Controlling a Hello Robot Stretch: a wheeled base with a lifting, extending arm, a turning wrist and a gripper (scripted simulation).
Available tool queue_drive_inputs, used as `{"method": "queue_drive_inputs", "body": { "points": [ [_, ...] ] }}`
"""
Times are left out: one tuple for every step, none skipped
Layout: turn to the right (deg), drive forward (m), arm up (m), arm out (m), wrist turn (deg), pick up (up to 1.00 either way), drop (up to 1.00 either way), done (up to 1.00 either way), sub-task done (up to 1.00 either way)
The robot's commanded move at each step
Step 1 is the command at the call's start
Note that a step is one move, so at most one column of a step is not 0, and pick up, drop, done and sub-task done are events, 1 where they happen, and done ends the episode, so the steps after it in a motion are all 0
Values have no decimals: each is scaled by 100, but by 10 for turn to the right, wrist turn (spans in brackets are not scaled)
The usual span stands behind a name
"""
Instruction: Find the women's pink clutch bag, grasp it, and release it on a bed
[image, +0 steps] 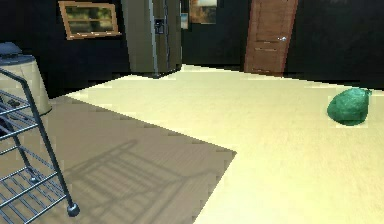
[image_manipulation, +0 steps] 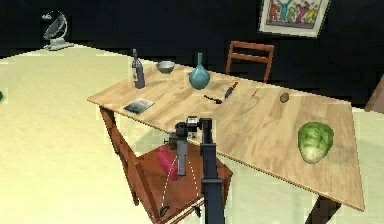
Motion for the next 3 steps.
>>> {"method": "queue_drive_inputs", "body": {
  "points": [
    [0,0,0,0,450,0,0,0,0],
    [0,0,0,0,450,0,0,0,0],
    [0,0,0,0,450,0,0,0,0]
  ]
}}
